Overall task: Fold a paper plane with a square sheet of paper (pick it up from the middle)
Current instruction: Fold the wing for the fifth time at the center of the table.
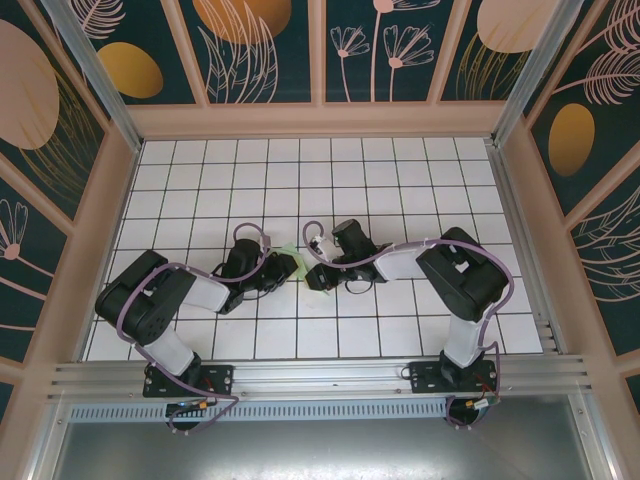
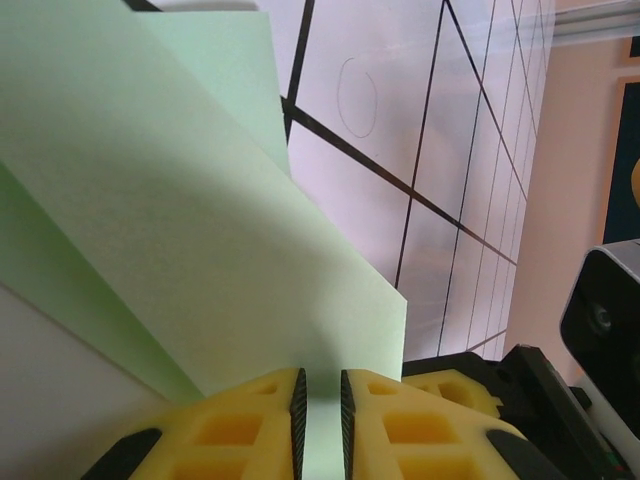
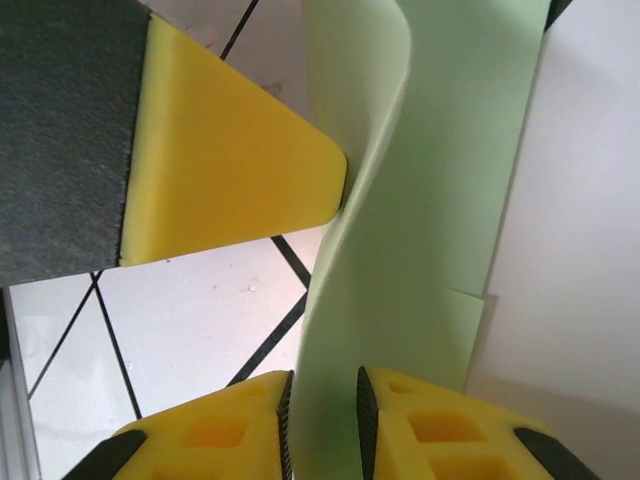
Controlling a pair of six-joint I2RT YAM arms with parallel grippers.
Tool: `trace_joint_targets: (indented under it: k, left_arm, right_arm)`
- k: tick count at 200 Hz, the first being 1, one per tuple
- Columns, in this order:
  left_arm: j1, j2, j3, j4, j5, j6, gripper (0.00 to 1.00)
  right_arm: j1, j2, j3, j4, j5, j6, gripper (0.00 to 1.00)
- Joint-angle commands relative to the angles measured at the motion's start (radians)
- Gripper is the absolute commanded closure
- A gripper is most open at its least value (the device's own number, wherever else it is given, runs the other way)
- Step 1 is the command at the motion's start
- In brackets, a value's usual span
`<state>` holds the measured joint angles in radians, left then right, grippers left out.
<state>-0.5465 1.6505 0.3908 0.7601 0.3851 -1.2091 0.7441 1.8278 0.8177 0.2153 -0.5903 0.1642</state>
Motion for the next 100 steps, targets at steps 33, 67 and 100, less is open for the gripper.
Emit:
trace_joint_targets:
  k: [33,67,100]
  left_arm:
    - [-0.006,0.010,0.028,-0.021,-0.002,0.018,0.80]
    - [-0.006,-0.041,0.026,-0.026,-0.006,0.046,0.79]
    - [-0.006,-0.114,0.003,-0.020,-0.001,0.088,0.78]
  right_arm:
    - [0.002,-0.018,-0.016,-0.026,0.047,-0.055,0.87]
    - [-0.007,-0.023,-0.025,0.007,-0.015,-0.023,0.93]
    - [-0.021,-0.022,-0.032,0.055,-0.108,0.050,0.95]
